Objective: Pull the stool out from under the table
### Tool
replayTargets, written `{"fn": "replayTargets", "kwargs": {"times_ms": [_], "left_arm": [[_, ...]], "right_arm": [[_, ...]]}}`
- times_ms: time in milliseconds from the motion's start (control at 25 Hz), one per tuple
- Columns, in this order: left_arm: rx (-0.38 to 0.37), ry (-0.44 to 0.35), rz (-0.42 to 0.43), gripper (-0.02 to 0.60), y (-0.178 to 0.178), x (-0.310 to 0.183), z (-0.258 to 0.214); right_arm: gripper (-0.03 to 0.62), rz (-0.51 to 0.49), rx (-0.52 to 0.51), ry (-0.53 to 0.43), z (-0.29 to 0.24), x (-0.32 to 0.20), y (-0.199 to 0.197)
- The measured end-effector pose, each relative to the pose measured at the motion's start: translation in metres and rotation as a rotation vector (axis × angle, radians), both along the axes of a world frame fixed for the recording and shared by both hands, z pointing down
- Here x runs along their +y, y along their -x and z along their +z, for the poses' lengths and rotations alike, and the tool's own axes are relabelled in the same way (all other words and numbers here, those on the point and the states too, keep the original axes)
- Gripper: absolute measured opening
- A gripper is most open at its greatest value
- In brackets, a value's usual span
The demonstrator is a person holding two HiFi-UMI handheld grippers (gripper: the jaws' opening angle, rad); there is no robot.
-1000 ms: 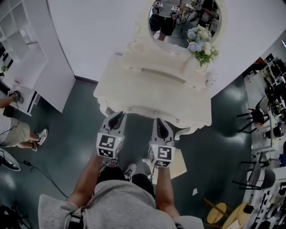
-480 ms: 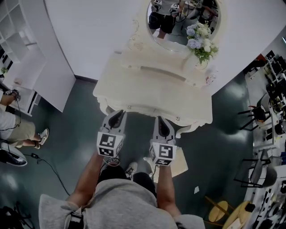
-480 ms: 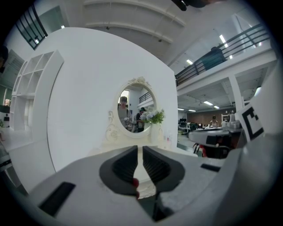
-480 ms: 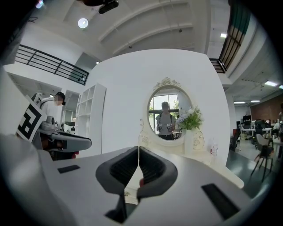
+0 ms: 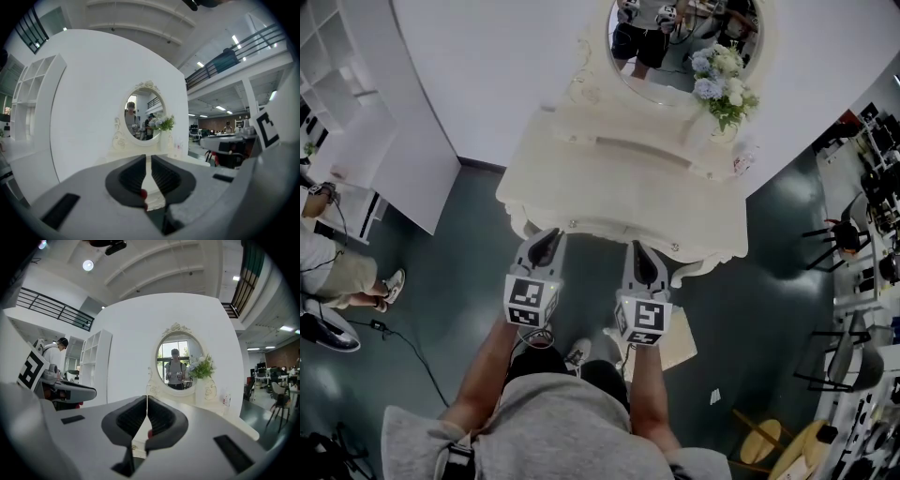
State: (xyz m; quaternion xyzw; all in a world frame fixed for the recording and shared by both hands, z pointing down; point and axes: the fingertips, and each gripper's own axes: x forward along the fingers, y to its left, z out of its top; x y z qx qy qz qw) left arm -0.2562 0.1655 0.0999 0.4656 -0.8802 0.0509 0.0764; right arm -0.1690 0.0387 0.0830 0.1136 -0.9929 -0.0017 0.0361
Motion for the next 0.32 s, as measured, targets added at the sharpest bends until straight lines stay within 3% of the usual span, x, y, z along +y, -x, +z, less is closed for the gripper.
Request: {"fn": "replayTargets", "kwargs": {"times_ms": [320], "left_arm": [[0.003, 0.003, 0.002, 0.038, 0.0004, -0.0025, 0.0015]], "right_arm": [[0.019, 0.006, 0.001, 0.001, 0.0013, -0.002, 0.0011]]}}
